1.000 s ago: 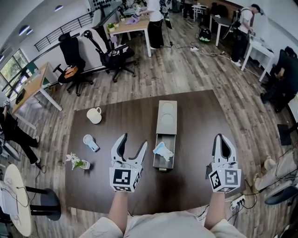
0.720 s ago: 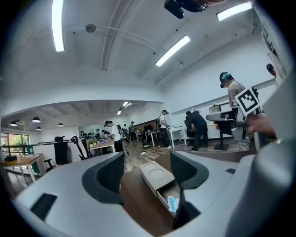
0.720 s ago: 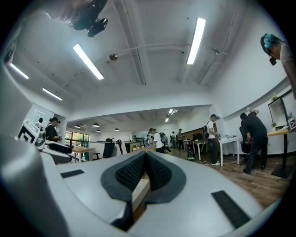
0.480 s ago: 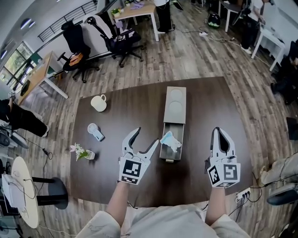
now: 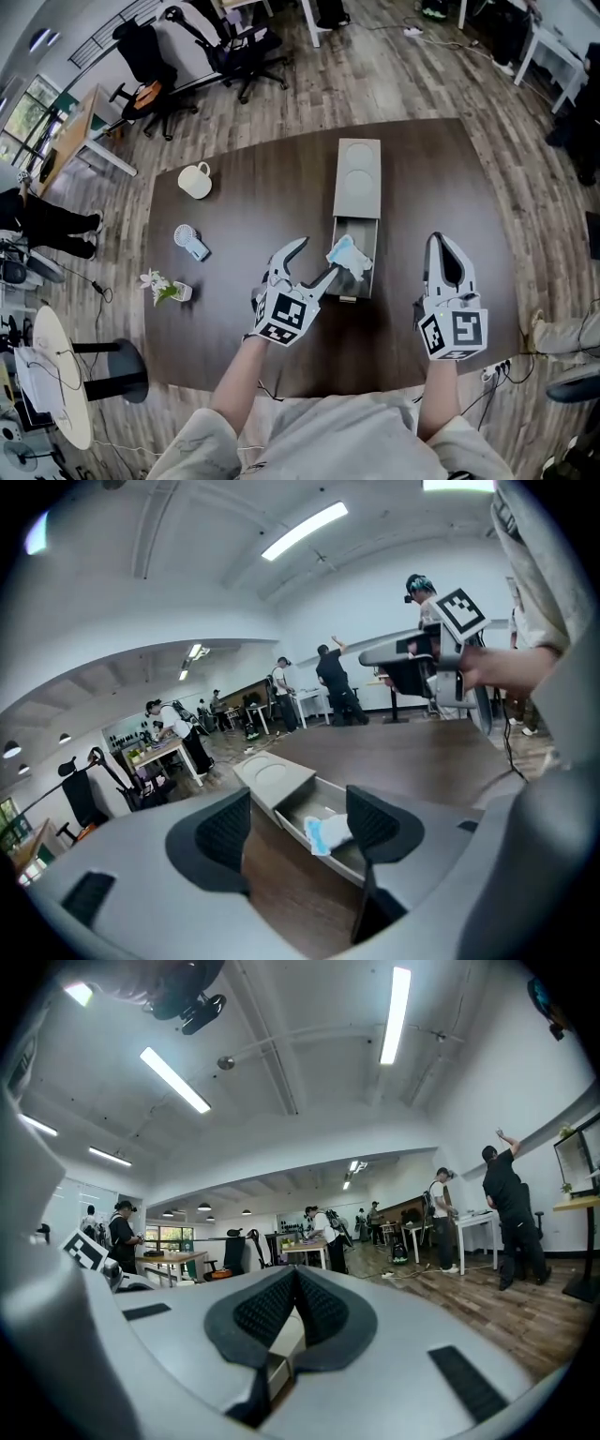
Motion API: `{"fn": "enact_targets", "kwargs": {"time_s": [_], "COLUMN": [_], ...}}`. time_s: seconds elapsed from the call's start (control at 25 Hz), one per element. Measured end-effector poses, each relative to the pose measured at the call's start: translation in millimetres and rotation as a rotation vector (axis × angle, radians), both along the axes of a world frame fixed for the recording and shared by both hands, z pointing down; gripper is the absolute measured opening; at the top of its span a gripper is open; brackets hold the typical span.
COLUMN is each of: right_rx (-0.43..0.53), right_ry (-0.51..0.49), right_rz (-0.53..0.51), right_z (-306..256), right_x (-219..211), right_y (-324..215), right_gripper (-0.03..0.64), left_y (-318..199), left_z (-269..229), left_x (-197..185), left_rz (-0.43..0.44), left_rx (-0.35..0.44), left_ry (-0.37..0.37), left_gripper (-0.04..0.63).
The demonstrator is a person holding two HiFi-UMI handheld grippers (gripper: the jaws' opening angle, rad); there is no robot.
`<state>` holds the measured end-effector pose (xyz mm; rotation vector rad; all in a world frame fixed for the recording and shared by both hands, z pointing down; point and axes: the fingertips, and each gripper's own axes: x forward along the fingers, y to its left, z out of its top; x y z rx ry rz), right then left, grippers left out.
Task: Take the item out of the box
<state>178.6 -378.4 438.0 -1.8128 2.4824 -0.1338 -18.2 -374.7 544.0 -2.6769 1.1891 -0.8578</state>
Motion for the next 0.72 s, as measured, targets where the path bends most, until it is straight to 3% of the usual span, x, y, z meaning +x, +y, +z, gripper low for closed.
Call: {"fn": "enact_targets", "kwargs": {"time_s": [0.16, 0.52, 0.72], "right_rx": [-0.016, -0.037, -0.060], "right_ry": [0.000, 0.020, 0.025], "right_rz": [0.006, 0.009, 0.021], "right_z": [5.3, 13.6, 22.6], "right_x": [0.7, -0.1, 4.6], "right_y": [0.2, -2.7, -2.1], "right_gripper": [0.002, 0.002, 0.002], "left_y": [3.6, 8.8, 6.2], "left_z": [23.9, 72.2, 93.9], "left_x": [10.4, 29.9, 38.2], "left_rz": [0.086, 0.224, 0.324], "left_rx": [-0.028, -0.101, -0.070], "left_ry": [-0.114, -0.272, -0.436], "left_gripper": [0.327, 0.328, 0.328]}}
